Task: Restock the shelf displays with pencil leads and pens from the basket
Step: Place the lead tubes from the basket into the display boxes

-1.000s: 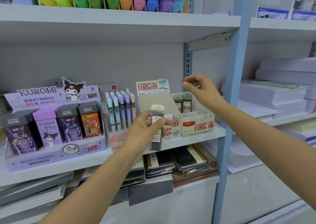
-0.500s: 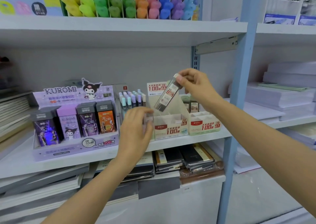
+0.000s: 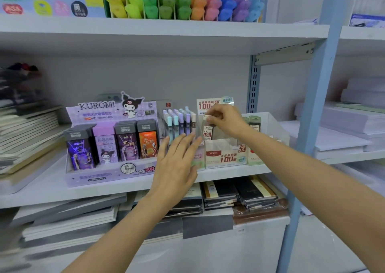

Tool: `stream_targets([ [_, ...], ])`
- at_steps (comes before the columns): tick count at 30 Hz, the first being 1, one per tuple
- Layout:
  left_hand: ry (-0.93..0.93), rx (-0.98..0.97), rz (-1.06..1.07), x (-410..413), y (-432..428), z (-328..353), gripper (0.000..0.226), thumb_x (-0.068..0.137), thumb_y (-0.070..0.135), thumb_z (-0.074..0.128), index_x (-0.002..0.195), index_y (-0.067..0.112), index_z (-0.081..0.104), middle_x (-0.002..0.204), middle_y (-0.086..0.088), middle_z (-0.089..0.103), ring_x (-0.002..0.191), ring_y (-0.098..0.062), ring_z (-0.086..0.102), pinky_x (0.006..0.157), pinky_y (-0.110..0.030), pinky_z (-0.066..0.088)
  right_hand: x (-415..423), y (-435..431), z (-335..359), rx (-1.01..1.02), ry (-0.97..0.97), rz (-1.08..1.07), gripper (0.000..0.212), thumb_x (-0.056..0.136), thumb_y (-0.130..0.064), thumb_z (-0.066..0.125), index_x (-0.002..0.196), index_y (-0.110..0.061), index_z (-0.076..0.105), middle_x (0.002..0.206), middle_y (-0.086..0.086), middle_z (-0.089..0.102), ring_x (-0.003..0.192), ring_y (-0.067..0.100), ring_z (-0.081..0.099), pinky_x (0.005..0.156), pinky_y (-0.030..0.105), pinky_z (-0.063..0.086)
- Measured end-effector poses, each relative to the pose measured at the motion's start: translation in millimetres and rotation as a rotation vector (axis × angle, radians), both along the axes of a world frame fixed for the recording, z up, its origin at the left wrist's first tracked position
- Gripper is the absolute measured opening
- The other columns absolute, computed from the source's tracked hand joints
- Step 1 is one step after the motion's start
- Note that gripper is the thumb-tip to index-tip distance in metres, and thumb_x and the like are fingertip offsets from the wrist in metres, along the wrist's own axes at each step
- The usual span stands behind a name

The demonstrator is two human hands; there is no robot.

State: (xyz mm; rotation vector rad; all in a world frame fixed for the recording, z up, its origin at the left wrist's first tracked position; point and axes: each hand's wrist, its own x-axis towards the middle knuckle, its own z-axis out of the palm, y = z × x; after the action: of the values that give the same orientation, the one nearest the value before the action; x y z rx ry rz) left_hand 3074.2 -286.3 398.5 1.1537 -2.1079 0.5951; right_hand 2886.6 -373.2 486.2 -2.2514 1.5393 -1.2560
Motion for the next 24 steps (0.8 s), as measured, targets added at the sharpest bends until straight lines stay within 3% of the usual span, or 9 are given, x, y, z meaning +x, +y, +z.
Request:
stream_targets([
  [4, 0.012, 0.002, -0.06, 2, 2, 0, 0.067, 0.087, 0.019, 0.064, 0.148, 0.018, 0.037, 0.155, -0.005, 0.035, 0.146, -0.023, 0.025, 0.121, -0.046, 0.007, 4, 1, -10, -0.023, -0.049, -0.072, 0.022, 0.089, -0.014, 0.067, 0.106, -0.017, 0.054, 0.091, -0.004, 0.059, 0.084, 0.012, 0.058, 0.077, 0.026, 0.051],
  [7, 0.079, 0.003, -0.141, 9, 7, -2, 0.055, 0.089, 0.014, 0.061, 0.142, 0.016, 0.047, 0.156, -0.006, 0.032, 0.148, -0.022, 0.018, 0.123, -0.041, 0.003, 3, 11, -14, -0.132, -0.027, -0.097, 0.019, 0.092, -0.017, 0.063, 0.109, -0.015, 0.058, 0.103, -0.002, 0.061, 0.091, 0.01, 0.058, 0.08, 0.021, 0.048],
  [11, 0.123, -0.114, -0.166, 29, 20, -23, 0.037, 0.083, 0.004, 0.061, 0.119, 0.011, 0.064, 0.138, -0.009, 0.053, 0.133, -0.028, 0.041, 0.114, -0.043, 0.026, 16, 53, -21, -0.399, -0.147, 0.04, 0.009, 0.094, -0.013, 0.058, 0.102, -0.013, 0.062, 0.098, -0.003, 0.063, 0.083, 0.005, 0.057, 0.072, 0.013, 0.045],
  [14, 0.152, -0.093, -0.137, 49, 32, -67, 0.029, 0.08, 0.002, 0.059, 0.107, 0.01, 0.066, 0.113, -0.008, 0.06, 0.107, -0.026, 0.052, 0.092, -0.035, 0.036, 41, 92, -57, -0.36, -0.2, 0.292, 0.007, 0.093, -0.009, 0.057, 0.097, -0.009, 0.063, 0.086, -0.004, 0.063, 0.073, 0.005, 0.058, 0.064, 0.017, 0.046],
  [17, 0.145, 0.202, -0.114, 70, 46, -137, 0.023, 0.08, -0.002, 0.061, 0.098, 0.01, 0.066, 0.097, -0.005, 0.061, 0.09, -0.025, 0.055, 0.077, -0.036, 0.043, 70, 115, -129, -0.096, -0.105, 0.468, 0.008, 0.094, -0.011, 0.058, 0.093, -0.009, 0.065, 0.079, -0.001, 0.064, 0.069, 0.012, 0.061, 0.06, 0.026, 0.05],
  [20, 0.152, 0.709, -0.059, 88, 66, -216, 0.019, 0.088, 0.007, 0.057, 0.103, 0.016, 0.065, 0.092, 0.002, 0.062, 0.087, -0.019, 0.058, 0.076, -0.036, 0.048, 88, 124, -224, 0.256, 0.018, 0.498, 0.01, 0.095, -0.016, 0.059, 0.09, -0.012, 0.067, 0.072, -0.003, 0.065, 0.063, 0.013, 0.06, 0.06, 0.031, 0.051],
  [24, 0.037, 1.168, 0.027, 95, 99, -318, 0.015, 0.091, 0.019, 0.056, 0.103, 0.02, 0.065, 0.097, 0.004, 0.067, 0.091, -0.017, 0.062, 0.071, -0.023, 0.039, 86, 133, -356, 0.668, 0.229, 0.434, 0.015, 0.094, -0.024, 0.061, 0.093, -0.011, 0.068, 0.083, -0.001, 0.069, 0.073, 0.012, 0.062, 0.071, 0.029, 0.05],
])
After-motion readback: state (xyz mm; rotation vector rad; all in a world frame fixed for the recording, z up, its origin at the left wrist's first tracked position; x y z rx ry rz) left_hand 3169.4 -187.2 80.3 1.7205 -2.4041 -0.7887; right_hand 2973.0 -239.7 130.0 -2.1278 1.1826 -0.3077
